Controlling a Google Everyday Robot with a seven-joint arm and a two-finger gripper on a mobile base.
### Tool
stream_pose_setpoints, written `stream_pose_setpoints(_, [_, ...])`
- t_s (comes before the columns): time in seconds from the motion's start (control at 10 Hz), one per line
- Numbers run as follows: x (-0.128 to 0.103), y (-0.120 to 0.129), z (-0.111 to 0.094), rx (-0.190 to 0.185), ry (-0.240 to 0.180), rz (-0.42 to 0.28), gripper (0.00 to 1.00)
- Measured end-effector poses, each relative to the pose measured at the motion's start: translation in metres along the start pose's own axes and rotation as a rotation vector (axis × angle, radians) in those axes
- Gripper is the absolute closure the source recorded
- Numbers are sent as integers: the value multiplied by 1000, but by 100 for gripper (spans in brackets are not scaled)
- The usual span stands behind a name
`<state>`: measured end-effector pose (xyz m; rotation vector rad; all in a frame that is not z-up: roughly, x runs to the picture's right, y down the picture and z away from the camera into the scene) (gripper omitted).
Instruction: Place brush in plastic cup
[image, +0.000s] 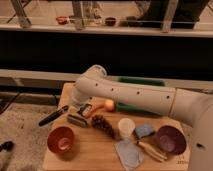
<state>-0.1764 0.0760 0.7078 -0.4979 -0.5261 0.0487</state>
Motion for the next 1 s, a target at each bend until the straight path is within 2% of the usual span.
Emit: stream_pose_setpoints(1.0, [-3, -62, 24, 38, 29, 14, 100])
